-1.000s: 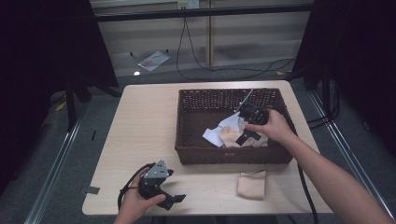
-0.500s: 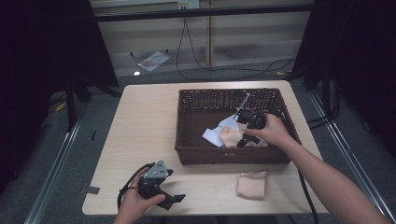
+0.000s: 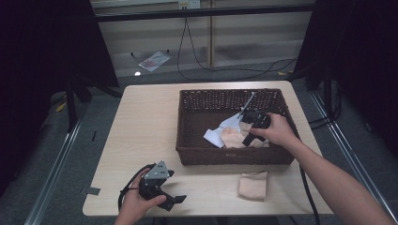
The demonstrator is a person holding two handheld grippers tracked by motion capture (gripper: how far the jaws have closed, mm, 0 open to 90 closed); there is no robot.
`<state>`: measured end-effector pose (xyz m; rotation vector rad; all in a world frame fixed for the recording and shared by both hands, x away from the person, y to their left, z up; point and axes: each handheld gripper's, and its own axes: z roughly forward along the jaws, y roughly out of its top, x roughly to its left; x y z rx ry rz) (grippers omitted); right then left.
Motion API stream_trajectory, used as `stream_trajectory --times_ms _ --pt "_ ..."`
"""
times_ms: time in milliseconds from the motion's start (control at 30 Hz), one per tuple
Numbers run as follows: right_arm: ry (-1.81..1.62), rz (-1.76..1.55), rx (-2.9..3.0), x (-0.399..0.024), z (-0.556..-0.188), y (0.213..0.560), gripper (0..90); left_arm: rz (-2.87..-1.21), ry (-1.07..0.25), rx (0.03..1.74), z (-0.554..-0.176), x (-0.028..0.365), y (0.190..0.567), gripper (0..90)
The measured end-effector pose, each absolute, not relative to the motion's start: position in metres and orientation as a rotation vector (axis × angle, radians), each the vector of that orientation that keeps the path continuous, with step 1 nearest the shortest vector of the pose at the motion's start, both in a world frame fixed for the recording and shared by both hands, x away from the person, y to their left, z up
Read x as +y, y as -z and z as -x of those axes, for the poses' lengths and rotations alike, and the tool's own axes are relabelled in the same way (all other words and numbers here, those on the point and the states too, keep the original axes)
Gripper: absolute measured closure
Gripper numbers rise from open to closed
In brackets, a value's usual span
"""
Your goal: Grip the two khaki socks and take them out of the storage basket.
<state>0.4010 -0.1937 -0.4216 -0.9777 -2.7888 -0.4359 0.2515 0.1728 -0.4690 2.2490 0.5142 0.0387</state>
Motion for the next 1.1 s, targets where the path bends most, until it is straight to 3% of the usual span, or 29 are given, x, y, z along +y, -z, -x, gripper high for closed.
stream_trajectory --times_ms 500,700,767,833,933,967,1000,1100 --pt "0.518 0.971 -2.767 -0.21 -0.395 0.375 90.0 -2.244 -0.036 0.519 -0.251 0.17 0.47 3.2" --pt "0.513 0.96 -2.771 -0.206 -0.396 0.379 88.7 -2.25 -0.038 0.518 -0.251 0.17 0.47 3.2" --pt "0.511 0.987 -2.807 -0.204 -0.398 0.387 72.0 -2.243 -0.031 0.512 -0.251 0.171 0.47 3.2" --pt "0.498 1.014 -2.79 -0.202 -0.4 0.397 44.1 -2.247 -0.031 0.515 -0.251 0.171 0.47 3.2" --pt "0.467 0.996 -2.788 -0.198 -0.402 0.414 28.3 -2.249 -0.033 0.516 -0.251 0.171 0.471 3.2" --pt "0.459 1.005 -2.782 -0.195 -0.403 0.419 19.0 -2.248 -0.034 0.516 -0.251 0.171 0.471 3.2" --pt "0.442 1.008 -2.782 -0.193 -0.404 0.424 14.8 -2.248 -0.033 0.516 -0.252 0.171 0.47 3.2" --pt "0.402 0.997 -2.811 -0.186 -0.407 0.435 17.7 -2.25 -0.03 0.524 -0.252 0.171 0.47 3.2"
